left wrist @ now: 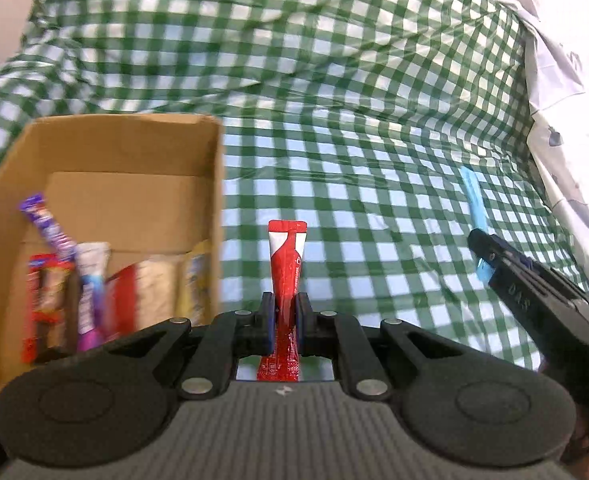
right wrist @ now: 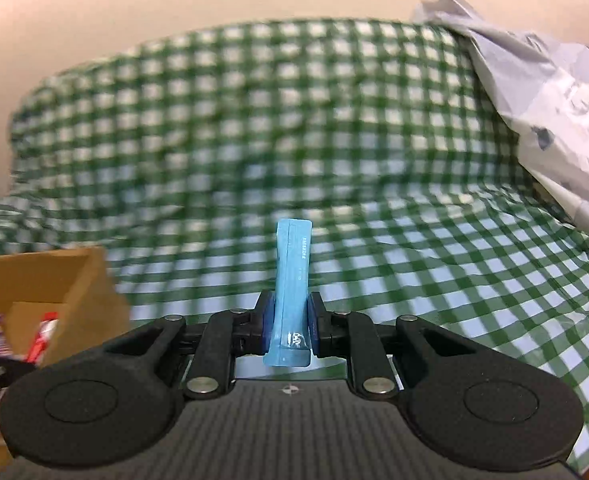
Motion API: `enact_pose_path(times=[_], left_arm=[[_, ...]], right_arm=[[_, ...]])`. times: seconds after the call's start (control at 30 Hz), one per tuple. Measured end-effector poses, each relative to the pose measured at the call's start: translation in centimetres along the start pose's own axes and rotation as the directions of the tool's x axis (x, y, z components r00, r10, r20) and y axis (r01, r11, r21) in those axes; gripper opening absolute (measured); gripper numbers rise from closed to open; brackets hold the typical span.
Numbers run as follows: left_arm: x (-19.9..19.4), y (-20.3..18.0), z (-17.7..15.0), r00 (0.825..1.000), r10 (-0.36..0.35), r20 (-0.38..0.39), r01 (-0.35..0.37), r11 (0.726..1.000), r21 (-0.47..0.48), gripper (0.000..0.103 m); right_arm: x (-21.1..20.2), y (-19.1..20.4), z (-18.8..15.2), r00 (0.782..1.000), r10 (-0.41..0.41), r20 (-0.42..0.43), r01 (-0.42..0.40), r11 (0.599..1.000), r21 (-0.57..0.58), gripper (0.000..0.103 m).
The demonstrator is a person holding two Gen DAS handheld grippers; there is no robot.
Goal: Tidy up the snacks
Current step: 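Carry the red and blue stick packets with both tools over the box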
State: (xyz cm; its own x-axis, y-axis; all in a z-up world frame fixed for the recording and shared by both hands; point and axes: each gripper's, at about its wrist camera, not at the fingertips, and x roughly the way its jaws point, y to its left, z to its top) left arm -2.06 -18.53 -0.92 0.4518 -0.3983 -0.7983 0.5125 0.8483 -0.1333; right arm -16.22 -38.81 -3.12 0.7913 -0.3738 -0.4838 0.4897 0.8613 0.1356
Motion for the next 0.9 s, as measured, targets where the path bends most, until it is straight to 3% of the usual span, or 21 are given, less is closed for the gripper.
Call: enact_pose_path(times=[0.27,0.47,0.57,0.73,0.9], left_arm=[[-9.1,5.5,-3.9,0.999,-0.022,0.048,0.021,0.999,0.025,0.011],[-14.4,10.0,-6.2,0.997,-0.020,0.081,0.025,0.998,-0.062,0.011],[-17.5,12.0,-7.2,0.992,0.014,0.123,-0.004,0.997,-0.078,0.011],[-20.2,13.4,-8.7,0.986,0.069,0.152,-0.056,0.994,-0.089,0.011],[-21.0,13.6,-10.1,0.986,0.060,0.153,-0.039,0.990,-0.135,0.011]], right_arm=[[-9.7,10.8,-3.0,0.988,0.133,-0.074,-0.136,0.990,-0.032,0.019],[-14.4,16.6,-5.3,0.962,0.233,-0.144,-0.246,0.966,-0.079,0.019],[-15.6,18.4,-5.6,0.953,0.261,-0.153,-0.276,0.958,-0.080,0.019],[-18.0,19.1,-5.8,0.956,0.278,-0.091,-0.283,0.958,-0.049,0.019],[-20.1,18.2,-6.5,0.958,0.278,-0.065,-0.284,0.952,-0.110,0.019]])
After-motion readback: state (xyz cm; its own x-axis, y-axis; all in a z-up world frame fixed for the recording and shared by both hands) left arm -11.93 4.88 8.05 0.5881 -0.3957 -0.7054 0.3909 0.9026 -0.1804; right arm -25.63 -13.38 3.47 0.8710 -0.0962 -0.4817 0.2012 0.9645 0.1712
